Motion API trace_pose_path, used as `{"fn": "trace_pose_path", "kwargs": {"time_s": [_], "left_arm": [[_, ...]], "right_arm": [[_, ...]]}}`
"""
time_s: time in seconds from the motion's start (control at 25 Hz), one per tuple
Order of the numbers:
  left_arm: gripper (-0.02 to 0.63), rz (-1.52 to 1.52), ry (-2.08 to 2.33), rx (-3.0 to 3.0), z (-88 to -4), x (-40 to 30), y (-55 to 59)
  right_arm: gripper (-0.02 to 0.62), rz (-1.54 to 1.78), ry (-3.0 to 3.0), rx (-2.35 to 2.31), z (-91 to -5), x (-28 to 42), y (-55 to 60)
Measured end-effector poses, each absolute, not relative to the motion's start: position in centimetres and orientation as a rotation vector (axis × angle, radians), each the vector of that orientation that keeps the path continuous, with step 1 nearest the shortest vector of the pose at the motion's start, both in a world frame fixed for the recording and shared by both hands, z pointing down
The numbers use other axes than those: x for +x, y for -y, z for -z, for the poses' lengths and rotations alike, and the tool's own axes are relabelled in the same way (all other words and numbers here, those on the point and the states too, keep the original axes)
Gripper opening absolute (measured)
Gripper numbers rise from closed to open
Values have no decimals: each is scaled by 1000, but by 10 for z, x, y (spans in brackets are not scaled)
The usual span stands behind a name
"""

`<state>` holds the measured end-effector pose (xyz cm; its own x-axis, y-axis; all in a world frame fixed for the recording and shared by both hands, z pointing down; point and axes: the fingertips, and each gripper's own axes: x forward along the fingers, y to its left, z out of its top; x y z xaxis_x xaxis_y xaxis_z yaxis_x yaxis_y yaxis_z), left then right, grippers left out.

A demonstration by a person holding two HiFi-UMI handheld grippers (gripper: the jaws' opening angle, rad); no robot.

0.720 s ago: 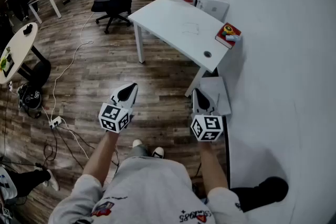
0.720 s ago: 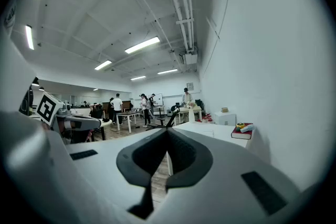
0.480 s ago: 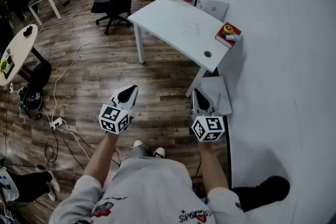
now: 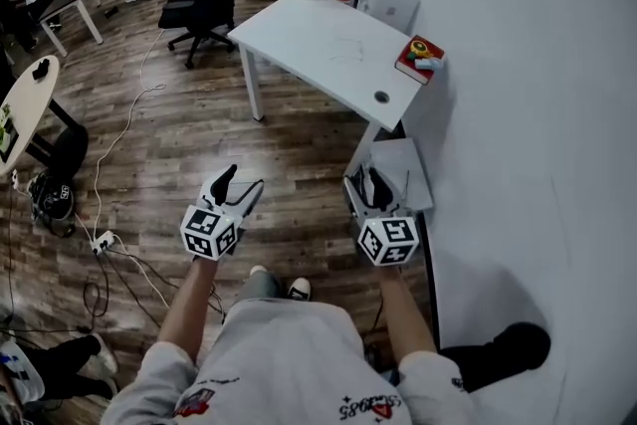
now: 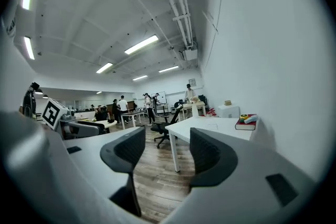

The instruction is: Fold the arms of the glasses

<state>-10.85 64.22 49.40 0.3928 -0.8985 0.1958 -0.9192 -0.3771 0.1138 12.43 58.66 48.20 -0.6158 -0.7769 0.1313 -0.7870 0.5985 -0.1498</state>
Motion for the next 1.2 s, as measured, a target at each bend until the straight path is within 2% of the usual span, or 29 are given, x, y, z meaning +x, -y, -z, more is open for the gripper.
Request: {"fn": "trace_pose_path", "kwargs": {"time_s": [0.04,0.12,0.68,0.88,1.2], "left_arm": [[292,-144,1612,2443,-497,-106,-643],[311,-143,1587,2448,-502,-102,-644],[310,-147,1496,2481,-515,-96,-593],[310,-141,1463,2512,-516,-90,-538],[308,-124,1404,2532,-519,-105,-399]], "right_arm": [[268,-279,2747,1377,-484,128,-584],[287,-252,2725,1416,-487,132,-581],[272,-268,2723,1377,-485,128,-539],[262,-300,2695,1422,-491,134,-496],[259,-306,2663,1479,-487,120,-365]]}}
